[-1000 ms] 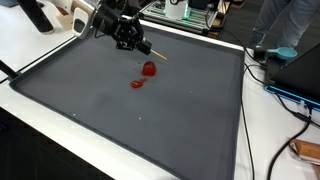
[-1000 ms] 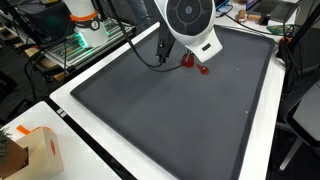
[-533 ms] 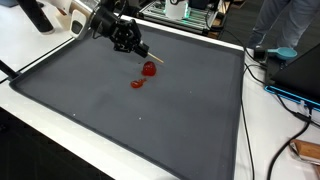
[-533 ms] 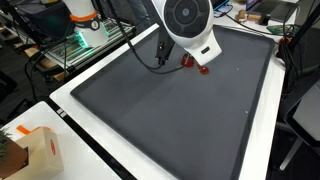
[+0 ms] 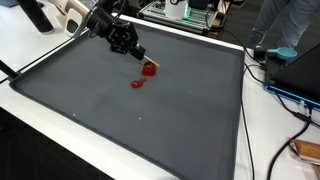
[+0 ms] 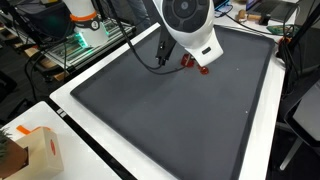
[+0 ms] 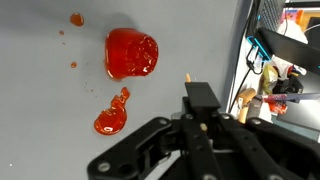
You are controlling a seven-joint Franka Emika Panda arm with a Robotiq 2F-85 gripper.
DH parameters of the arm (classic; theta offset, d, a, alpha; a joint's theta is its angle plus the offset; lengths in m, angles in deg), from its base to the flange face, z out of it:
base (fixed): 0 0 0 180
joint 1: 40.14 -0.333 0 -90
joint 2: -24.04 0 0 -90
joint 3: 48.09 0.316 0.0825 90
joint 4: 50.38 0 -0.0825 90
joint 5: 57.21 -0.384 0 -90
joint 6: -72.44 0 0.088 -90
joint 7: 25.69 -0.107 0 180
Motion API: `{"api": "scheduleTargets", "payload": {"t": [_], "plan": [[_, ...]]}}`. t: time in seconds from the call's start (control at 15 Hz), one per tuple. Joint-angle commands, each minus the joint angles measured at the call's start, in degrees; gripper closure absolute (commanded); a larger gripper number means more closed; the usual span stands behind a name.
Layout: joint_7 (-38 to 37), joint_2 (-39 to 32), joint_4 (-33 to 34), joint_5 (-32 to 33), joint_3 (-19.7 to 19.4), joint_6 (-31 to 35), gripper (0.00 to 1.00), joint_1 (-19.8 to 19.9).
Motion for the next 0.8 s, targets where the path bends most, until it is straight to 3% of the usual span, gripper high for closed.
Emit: {"api": "scheduleTargets", "payload": {"t": [0.0,0.73], "plan": [[-3.0,2.3,-2.0,1.2,-1.0,2.8,0.97,-1.4],[-12.8,9.1,-5.5,11.3,-0.8,10.1,0.97,-4.6]]}}
